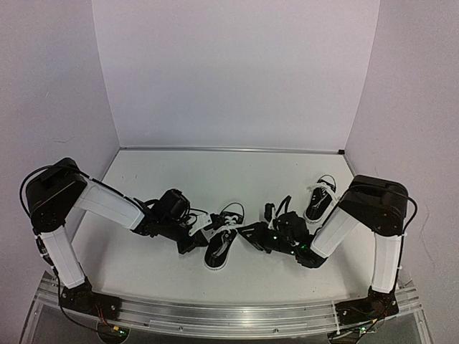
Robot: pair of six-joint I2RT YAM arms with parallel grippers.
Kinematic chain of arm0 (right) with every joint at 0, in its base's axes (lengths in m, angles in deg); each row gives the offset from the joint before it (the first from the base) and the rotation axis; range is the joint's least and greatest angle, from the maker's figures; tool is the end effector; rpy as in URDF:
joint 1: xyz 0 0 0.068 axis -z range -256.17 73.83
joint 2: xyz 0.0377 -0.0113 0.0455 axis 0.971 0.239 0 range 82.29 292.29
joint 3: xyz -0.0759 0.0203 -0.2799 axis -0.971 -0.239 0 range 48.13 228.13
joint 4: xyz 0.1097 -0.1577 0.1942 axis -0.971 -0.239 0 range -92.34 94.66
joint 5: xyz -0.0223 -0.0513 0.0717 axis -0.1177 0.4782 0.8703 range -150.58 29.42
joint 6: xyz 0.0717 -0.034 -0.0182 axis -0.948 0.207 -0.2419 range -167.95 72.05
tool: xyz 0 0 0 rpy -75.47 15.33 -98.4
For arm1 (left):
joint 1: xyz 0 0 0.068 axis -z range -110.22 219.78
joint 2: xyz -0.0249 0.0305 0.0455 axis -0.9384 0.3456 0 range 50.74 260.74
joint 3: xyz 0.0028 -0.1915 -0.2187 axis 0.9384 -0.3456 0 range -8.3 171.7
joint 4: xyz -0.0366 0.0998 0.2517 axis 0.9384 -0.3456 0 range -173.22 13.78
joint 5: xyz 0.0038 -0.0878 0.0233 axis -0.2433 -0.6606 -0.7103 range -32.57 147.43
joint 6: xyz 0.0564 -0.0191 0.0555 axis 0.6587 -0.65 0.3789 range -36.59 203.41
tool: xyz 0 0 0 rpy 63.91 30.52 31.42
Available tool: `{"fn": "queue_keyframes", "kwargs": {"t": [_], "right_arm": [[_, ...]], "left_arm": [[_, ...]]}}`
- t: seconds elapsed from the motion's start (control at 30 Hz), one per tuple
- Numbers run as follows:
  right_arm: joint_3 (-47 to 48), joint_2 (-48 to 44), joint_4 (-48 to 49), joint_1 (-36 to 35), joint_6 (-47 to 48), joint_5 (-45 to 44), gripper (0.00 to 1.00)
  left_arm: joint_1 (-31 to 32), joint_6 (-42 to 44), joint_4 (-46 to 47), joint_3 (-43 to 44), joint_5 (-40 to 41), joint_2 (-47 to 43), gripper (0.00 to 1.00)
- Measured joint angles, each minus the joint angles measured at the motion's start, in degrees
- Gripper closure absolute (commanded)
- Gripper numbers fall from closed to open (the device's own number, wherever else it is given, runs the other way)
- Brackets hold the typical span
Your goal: Tie the shoes
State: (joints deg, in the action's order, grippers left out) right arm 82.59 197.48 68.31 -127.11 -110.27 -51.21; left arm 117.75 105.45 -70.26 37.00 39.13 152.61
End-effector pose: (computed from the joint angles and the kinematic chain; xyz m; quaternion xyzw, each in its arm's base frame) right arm 0.2294 0.3009 0.0824 0.0312 0.8025 0.5307 0.2709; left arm 0.2242 -0.2819 0.0991 0.5771 0.7306 -0.2205 0.2906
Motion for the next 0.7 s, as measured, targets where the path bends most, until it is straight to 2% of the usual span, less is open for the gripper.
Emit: {"fn": "queue_keyframes", "kwargs": {"t": [0.17,0.37,0.43,0.5,0.7], "right_arm": [[1.7,1.6,0.1,0.0,-0.2,0.1,0.76],[2.6,2.1,0.1,0.0,-0.2,0.1,0.84],[2.6,2.1,0.2,0.0,-0.1,0.0,0.90],[2.6,2.1,0.1,0.0,0.0,-0.2,1.00],[2.1,1.3,-0.6,0.0,0.5,-1.3,1.00]], "left_arm": [[0.0,0.0,0.0,0.0,0.0,0.0,1.00],[0.0,0.2,-0.1,0.0,0.0,0.0,1.00],[0.0,0.3,-0.1,0.0,0.0,0.0,1.00],[0.0,0.4,-0.1,0.0,0.0,0.0,1.00],[0.0,0.4,-0.1,0.0,0.5,0.0,1.00]]}}
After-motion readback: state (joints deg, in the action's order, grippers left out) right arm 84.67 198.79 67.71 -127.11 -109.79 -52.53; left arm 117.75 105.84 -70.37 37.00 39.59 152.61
